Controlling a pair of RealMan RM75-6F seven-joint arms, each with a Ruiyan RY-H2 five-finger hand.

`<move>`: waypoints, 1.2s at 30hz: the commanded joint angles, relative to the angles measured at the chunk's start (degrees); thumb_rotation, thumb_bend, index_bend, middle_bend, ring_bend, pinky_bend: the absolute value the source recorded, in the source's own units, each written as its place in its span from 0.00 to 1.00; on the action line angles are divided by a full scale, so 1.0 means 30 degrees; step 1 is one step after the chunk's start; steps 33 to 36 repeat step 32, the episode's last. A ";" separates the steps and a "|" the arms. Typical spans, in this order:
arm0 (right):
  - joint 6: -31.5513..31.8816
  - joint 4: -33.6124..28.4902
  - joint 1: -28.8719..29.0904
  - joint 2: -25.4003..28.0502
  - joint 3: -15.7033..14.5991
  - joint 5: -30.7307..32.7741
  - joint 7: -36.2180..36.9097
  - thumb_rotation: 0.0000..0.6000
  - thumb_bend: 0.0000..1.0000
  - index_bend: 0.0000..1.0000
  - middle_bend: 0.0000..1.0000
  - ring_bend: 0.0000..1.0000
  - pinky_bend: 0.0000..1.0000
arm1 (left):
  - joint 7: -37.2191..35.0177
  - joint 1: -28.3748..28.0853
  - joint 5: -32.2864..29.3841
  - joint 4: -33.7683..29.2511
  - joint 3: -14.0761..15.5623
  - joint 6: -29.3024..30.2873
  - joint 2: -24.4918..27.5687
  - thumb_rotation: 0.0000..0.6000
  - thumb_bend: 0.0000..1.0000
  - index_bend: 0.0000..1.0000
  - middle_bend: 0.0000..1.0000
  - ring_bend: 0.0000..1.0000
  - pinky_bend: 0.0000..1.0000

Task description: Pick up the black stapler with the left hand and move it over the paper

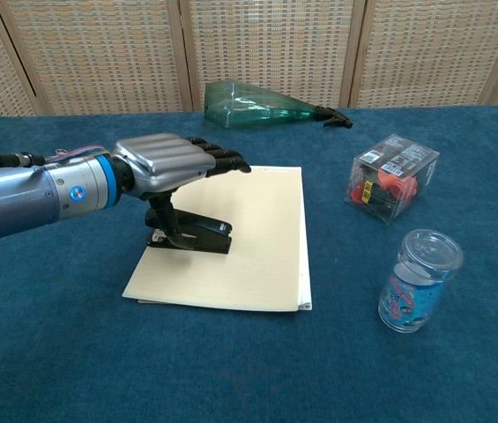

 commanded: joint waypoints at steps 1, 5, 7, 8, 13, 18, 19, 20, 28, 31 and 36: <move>0.0091 -0.0089 -0.0031 0.0059 -0.0010 -0.0118 0.0080 1.00 0.00 0.00 0.00 0.00 0.00 | -0.1160 0.0574 0.0828 -0.2012 -0.0405 0.1445 0.1710 1.00 0.00 0.00 0.00 0.00 0.01; 0.0282 -0.0343 -0.0083 0.0186 -0.0079 -0.0428 0.0165 1.00 0.00 0.00 0.00 0.00 0.00 | -0.1946 0.1586 0.1595 -0.4292 -0.0296 0.2931 0.4127 1.00 0.00 0.00 0.00 0.00 0.01; 0.0358 -0.0425 -0.0102 0.0224 -0.0108 -0.0551 0.0205 1.00 0.00 0.00 0.00 0.00 0.00 | -0.2220 0.2112 0.1840 -0.4959 -0.0115 0.3539 0.4999 1.00 0.00 0.00 0.00 0.00 0.01; 0.0406 -0.0484 -0.0110 0.0245 -0.0121 -0.0628 0.0233 1.00 0.00 0.00 0.00 0.00 0.00 | -0.2407 0.2458 0.1971 -0.5299 0.0029 0.3893 0.5517 1.00 0.00 0.00 0.00 0.00 0.01; 0.0534 -0.0669 -0.0147 0.0321 -0.0175 -0.0839 0.0304 1.00 0.00 0.00 0.00 0.00 0.00 | -0.3347 0.3860 0.2502 -0.6172 0.0671 0.5300 0.7136 1.00 0.00 0.00 0.00 0.00 0.00; 0.0637 -0.0858 -0.0161 0.0403 -0.0242 -0.1107 0.0434 1.00 0.00 0.00 0.00 0.00 0.00 | -0.5310 0.6891 0.2516 -0.7021 0.1979 0.8008 0.9335 1.00 0.00 0.00 0.00 0.00 0.00; 0.0662 -0.0892 -0.0163 0.0419 -0.0246 -0.1145 0.0447 1.00 0.00 0.00 0.00 0.00 0.00 | -0.5634 0.7505 0.2280 -0.7219 0.2198 0.8495 0.9660 1.00 0.00 0.00 0.00 0.00 0.00; 0.0685 -0.0926 -0.0169 0.0428 -0.0256 -0.1180 0.0452 1.00 0.00 0.00 0.00 0.00 0.00 | -0.5849 0.8055 0.2005 -0.7438 0.2429 0.8851 0.9993 1.00 0.00 0.00 0.00 0.00 0.00; 0.0880 -0.1067 -0.0180 0.0395 -0.0462 -0.1723 0.0446 1.00 0.00 0.00 0.00 0.00 0.00 | -0.8754 1.3294 0.0946 -0.8587 0.3840 1.3505 1.1675 1.00 0.00 0.00 0.00 0.00 0.00; 0.0947 -0.1088 -0.0200 0.0413 -0.0504 -0.1836 0.0482 1.00 0.00 0.00 0.00 0.00 0.00 | -0.9426 1.3809 0.1631 -0.8423 0.3829 1.4060 1.1877 1.00 0.00 0.00 0.00 0.00 0.00; 0.0971 -0.1085 -0.0203 0.0418 -0.0504 -0.1858 0.0483 1.00 0.00 0.00 0.00 0.00 0.00 | -0.9570 1.3918 0.1790 -0.8392 0.3811 1.4133 1.1906 1.00 0.00 0.00 0.00 0.00 0.00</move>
